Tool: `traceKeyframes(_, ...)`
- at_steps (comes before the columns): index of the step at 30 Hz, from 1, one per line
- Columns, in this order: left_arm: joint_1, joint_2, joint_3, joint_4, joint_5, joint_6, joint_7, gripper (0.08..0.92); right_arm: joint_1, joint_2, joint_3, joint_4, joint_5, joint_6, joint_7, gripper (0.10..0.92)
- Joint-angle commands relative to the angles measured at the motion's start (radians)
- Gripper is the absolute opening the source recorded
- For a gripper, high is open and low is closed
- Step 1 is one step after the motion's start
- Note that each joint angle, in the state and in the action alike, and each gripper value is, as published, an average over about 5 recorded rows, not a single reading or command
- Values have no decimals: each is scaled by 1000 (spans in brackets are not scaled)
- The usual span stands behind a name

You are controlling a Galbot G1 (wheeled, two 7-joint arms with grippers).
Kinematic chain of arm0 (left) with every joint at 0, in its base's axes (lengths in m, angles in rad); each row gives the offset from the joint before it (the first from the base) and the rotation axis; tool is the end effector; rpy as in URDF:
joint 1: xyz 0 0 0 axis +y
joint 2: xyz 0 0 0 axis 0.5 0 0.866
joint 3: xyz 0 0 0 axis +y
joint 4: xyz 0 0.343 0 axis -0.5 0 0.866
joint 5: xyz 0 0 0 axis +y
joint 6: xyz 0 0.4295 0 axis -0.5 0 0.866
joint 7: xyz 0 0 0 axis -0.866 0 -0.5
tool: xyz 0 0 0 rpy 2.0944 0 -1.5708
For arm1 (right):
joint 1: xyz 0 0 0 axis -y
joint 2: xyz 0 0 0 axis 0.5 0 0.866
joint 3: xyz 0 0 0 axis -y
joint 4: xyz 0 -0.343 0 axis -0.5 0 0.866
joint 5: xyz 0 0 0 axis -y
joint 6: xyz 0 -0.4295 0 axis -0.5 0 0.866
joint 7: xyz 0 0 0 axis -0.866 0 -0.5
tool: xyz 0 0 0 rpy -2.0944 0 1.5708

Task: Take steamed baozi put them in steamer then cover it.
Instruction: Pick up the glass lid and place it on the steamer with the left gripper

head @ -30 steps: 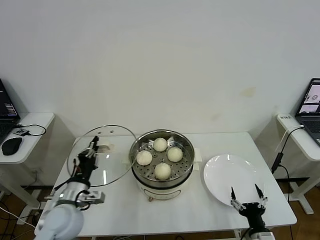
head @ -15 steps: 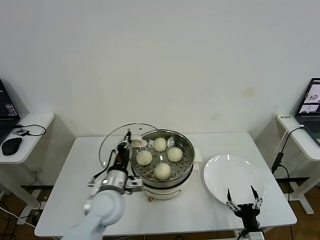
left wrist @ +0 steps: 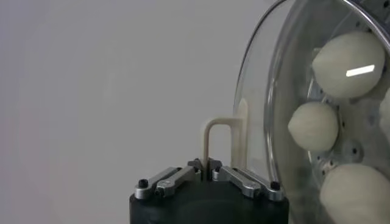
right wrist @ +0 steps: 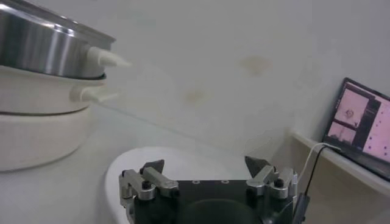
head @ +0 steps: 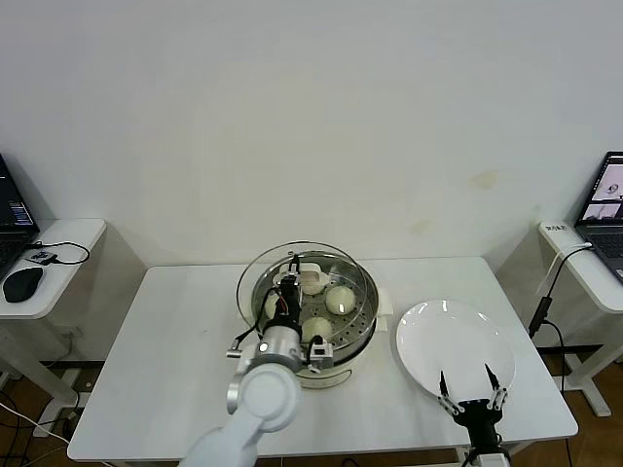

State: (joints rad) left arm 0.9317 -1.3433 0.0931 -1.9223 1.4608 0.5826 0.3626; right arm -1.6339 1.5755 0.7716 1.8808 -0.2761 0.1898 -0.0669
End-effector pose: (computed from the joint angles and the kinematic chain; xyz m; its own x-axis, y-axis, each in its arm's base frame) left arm 0.3547 -0.1832 -0.2032 -0.9956 0.0909 0.0248 0.0285 0.0399 0.9988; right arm 0.2126 -0.0994 -0.3964 -0.9879 0.1069 0.1122 0.0566 0.9227 -0.3814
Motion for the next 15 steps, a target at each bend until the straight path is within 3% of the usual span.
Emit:
traceKeyframes(1,-12,-91,46,49,82,17,31,131,-2,3,-3,-3,-13,3,4,823)
traceKeyframes(15,-7,-106,20,113,98,-1,7,131,-10,2,-8,-7,-18,11,1,823)
